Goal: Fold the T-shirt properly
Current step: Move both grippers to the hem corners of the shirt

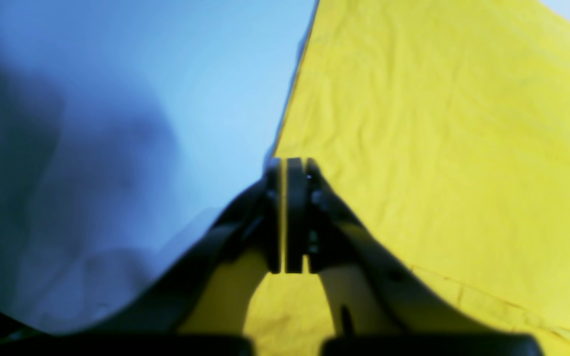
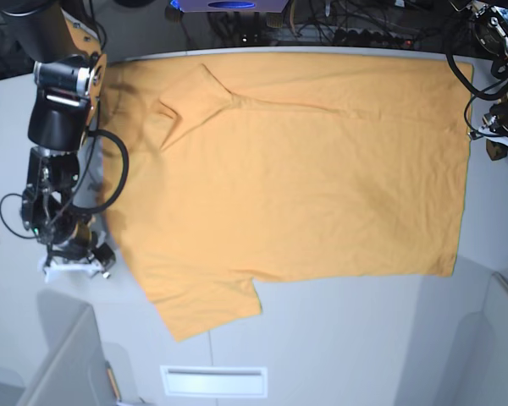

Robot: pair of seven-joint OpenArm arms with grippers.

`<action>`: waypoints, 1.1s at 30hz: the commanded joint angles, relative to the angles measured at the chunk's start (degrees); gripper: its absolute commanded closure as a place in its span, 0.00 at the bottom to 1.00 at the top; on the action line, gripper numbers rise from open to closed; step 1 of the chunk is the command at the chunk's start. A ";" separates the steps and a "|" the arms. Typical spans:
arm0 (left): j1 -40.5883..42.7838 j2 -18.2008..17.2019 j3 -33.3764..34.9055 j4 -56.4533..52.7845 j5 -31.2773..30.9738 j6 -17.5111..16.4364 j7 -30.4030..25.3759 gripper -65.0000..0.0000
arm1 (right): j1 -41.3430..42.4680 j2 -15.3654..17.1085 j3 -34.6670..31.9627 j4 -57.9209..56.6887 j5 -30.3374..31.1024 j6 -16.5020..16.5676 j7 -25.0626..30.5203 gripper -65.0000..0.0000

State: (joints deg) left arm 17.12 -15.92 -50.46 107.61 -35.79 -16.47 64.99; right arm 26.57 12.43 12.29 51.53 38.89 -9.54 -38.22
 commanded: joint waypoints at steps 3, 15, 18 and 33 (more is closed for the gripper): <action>1.20 -1.35 -0.49 0.83 -0.30 -0.01 -1.12 1.00 | 8.73 0.45 -2.40 -13.59 -0.17 8.09 7.05 0.42; 3.93 -2.32 -5.85 0.91 -0.30 -0.19 -1.12 1.00 | 22.44 -0.69 -22.10 -45.15 -0.08 17.94 27.27 0.34; 4.02 -2.32 -6.11 0.83 -0.30 -0.19 -1.12 1.00 | 22.53 -1.66 -23.77 -45.15 -0.26 22.24 26.66 0.35; 1.64 -3.11 -4.18 0.30 -0.12 -0.10 -1.21 1.00 | 22.62 -3.68 -28.60 -45.15 -0.17 20.84 30.08 0.71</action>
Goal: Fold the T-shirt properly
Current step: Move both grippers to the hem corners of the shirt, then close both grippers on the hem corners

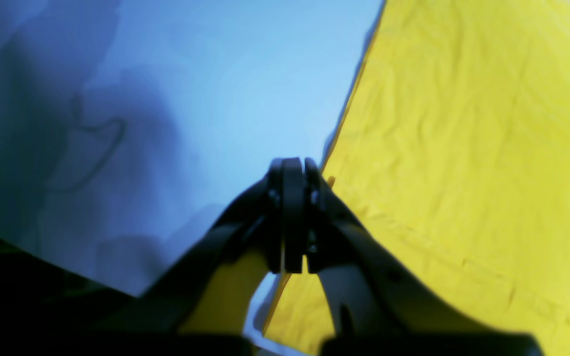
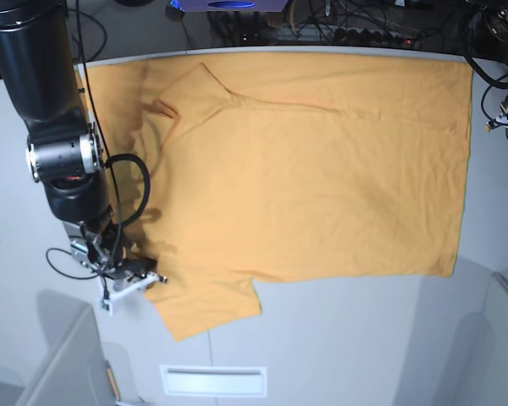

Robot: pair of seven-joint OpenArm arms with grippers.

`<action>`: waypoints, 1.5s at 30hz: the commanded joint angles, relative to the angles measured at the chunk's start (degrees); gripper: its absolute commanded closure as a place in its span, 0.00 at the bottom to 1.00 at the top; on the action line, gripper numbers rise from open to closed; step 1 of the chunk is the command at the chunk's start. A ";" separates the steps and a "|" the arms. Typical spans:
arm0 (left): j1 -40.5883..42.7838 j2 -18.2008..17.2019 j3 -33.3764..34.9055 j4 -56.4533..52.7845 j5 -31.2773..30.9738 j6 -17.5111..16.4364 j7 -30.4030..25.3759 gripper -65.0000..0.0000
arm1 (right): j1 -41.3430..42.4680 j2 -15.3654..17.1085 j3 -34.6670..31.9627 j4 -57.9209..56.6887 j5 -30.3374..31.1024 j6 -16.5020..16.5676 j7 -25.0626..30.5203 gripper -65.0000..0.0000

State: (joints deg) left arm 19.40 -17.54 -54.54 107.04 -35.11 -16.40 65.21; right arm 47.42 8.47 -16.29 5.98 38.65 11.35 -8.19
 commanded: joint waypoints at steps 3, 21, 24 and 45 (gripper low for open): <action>-4.32 -4.92 5.97 -0.36 5.00 -0.08 -1.52 1.00 | 2.03 0.19 -0.01 0.48 -0.02 -0.06 0.05 1.00; -58.21 -10.37 31.38 -72.01 29.97 -0.17 -22.35 0.04 | 1.77 0.54 -0.10 0.48 -0.02 -0.06 -0.39 1.00; -63.05 -11.51 36.39 -84.85 29.71 -0.17 -31.67 0.04 | 1.77 0.63 -0.10 0.48 -0.02 -0.06 -0.39 1.00; -63.40 -7.73 41.05 -93.81 29.44 -0.08 -41.17 0.05 | 1.68 1.33 -0.19 0.48 -0.10 0.29 -0.30 1.00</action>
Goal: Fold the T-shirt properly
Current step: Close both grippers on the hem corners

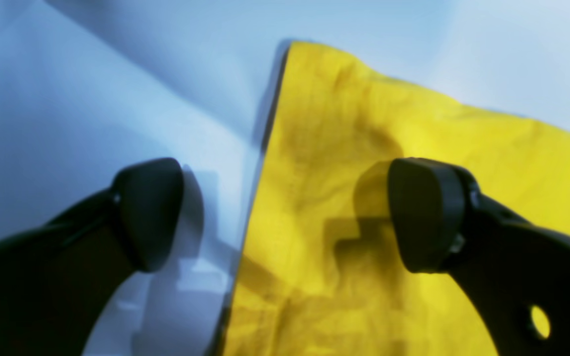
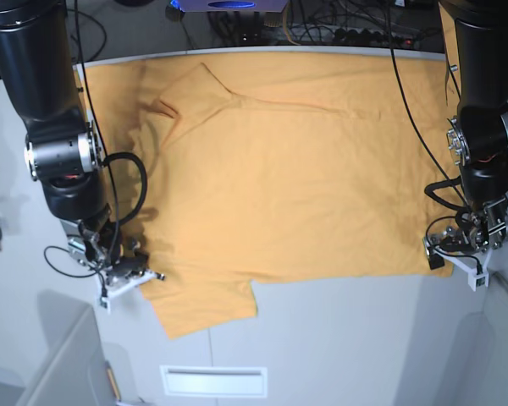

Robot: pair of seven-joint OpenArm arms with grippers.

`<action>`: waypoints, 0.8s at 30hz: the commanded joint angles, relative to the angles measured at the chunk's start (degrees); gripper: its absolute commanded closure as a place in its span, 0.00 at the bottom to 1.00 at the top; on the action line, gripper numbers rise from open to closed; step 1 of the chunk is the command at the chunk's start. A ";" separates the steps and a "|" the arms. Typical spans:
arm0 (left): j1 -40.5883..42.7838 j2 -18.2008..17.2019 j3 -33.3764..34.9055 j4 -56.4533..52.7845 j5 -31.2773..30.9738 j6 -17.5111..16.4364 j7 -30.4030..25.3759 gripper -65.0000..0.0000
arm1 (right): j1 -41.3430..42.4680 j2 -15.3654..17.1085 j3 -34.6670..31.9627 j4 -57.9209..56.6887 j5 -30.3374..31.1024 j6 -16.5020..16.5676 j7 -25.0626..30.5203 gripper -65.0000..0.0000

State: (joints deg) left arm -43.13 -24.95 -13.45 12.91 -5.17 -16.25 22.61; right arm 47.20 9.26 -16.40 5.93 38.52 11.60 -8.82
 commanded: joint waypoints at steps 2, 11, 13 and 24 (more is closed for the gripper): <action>0.01 -0.50 -0.04 0.41 -0.50 -0.23 1.35 0.15 | 1.90 0.55 -0.08 0.53 0.03 0.05 0.34 1.00; 0.81 -0.50 0.57 0.41 -0.15 -0.23 -1.91 1.00 | 1.90 0.55 0.01 0.53 0.03 0.05 0.51 1.00; 0.81 -0.41 0.66 0.76 -0.15 -0.32 -1.91 1.00 | 1.90 0.55 0.01 0.53 0.03 0.05 0.60 1.00; 3.00 -0.24 0.13 7.88 -0.50 -0.50 -0.68 1.00 | -2.67 4.94 0.62 16.26 0.47 0.05 -5.73 1.00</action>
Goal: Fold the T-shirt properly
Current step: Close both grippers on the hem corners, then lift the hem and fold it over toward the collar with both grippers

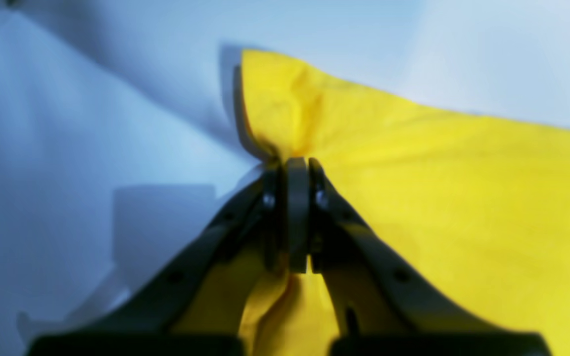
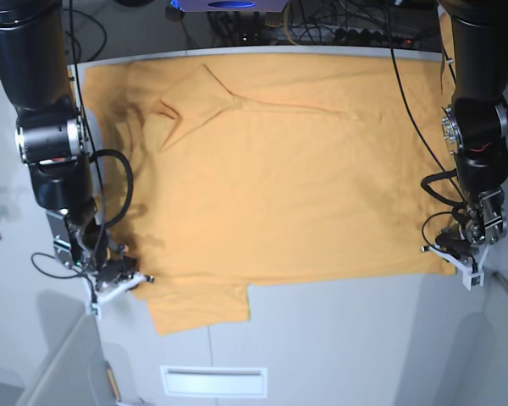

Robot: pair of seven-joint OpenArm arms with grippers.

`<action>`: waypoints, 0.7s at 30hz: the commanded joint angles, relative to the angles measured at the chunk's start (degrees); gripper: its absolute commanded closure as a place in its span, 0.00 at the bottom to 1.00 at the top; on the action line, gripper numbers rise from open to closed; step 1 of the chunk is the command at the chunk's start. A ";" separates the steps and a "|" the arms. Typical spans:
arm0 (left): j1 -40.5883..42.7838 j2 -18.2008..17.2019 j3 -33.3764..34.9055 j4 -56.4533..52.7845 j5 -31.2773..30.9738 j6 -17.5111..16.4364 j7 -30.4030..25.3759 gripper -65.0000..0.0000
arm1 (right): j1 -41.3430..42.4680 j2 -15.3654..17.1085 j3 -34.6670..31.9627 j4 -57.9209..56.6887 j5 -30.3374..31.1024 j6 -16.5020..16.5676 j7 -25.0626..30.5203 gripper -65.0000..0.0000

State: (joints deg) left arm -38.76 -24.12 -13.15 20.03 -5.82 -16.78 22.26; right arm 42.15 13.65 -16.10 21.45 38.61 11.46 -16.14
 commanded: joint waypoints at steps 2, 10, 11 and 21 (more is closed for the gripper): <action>0.13 -1.07 -0.35 4.89 0.07 -0.15 3.45 1.00 | 0.35 1.87 0.41 6.02 0.38 0.18 0.10 1.00; 10.06 -1.16 -0.35 28.19 -13.30 -2.96 16.73 1.00 | -7.47 2.83 8.41 18.68 0.11 -0.17 -5.79 1.00; 11.20 -1.24 -0.35 30.30 -14.35 -2.96 17.78 1.00 | -8.44 2.83 10.16 19.91 0.11 -0.17 -6.76 1.00; 19.99 -2.21 -7.12 43.66 -16.55 -3.31 22.79 1.00 | -16.26 4.33 17.90 35.29 0.11 -0.17 -15.64 1.00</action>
State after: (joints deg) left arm -17.41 -24.88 -19.94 62.46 -22.37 -19.97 46.30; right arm 24.23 17.06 1.39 55.70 38.30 10.98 -33.26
